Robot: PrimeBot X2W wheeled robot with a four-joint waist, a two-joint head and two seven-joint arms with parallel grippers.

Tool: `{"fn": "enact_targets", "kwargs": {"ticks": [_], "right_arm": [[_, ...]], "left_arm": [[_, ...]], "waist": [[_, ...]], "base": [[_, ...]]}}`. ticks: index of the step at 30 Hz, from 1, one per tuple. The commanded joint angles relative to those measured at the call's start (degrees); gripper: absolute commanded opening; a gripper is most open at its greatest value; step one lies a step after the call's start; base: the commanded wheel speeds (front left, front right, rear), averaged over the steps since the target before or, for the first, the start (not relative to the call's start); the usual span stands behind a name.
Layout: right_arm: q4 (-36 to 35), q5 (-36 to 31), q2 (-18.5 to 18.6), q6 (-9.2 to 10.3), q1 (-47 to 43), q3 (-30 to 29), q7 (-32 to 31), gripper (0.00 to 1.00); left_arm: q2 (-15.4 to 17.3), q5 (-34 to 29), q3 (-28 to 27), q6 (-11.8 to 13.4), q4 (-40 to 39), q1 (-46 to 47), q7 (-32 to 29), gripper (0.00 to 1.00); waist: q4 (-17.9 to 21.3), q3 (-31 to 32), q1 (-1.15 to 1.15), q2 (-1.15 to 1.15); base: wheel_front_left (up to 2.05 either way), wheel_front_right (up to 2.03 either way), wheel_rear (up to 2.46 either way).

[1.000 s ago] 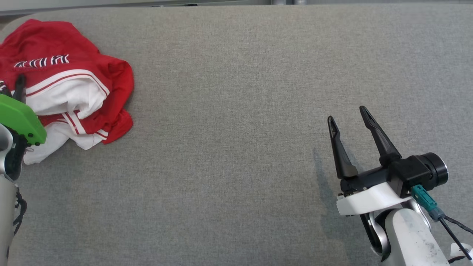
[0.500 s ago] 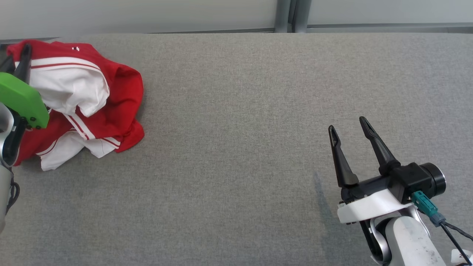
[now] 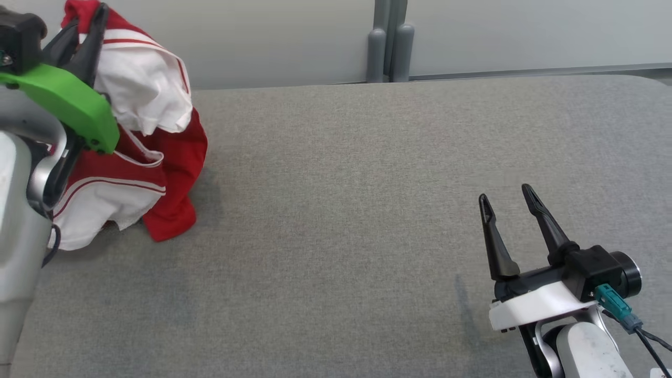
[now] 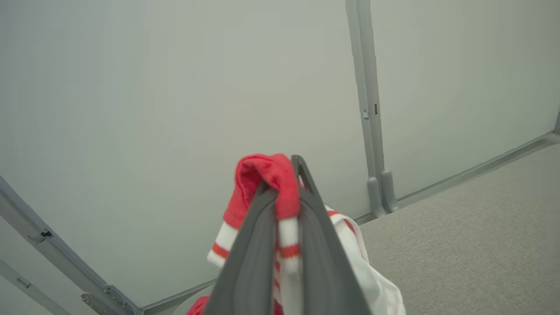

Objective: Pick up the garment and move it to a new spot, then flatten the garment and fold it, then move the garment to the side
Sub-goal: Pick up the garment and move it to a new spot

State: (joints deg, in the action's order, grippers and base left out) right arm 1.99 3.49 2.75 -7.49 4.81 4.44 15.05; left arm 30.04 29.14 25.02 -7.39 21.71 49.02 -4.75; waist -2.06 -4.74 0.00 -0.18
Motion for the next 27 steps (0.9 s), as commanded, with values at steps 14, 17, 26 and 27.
{"fn": "enact_targets", "kwargs": {"ticks": [14,17,26,27], "right_arm": [[-0.23,1.29,0.23,0.00,-0.48,-0.89,0.15,1.00],[-0.15,1.70,0.23,0.00,0.02,-0.72,0.15,1.00],[-0.29,2.49,0.22,0.00,1.73,0.10,0.15,1.00],[-0.23,2.66,0.20,0.00,1.89,0.16,0.15,1.00]], "left_arm": [[-10.91,0.41,6.15,2.15,-3.99,-2.04,1.09,0.00],[-15.04,0.57,8.52,1.82,-1.38,-2.25,2.54,0.00],[-24.55,-0.24,16.19,0.57,9.37,0.91,6.03,0.00],[-25.10,-0.07,17.10,0.46,10.33,1.18,6.47,0.00]], "waist": [[6.78,1.05,0.00,0.18],[8.70,0.01,0.00,0.18],[15.55,-4.09,0.00,0.18],[16.17,-4.48,0.00,0.18]], "base": [[0.00,0.00,0.00],[0.00,0.00,0.00],[0.00,0.00,0.00],[0.00,0.00,0.00]]}}
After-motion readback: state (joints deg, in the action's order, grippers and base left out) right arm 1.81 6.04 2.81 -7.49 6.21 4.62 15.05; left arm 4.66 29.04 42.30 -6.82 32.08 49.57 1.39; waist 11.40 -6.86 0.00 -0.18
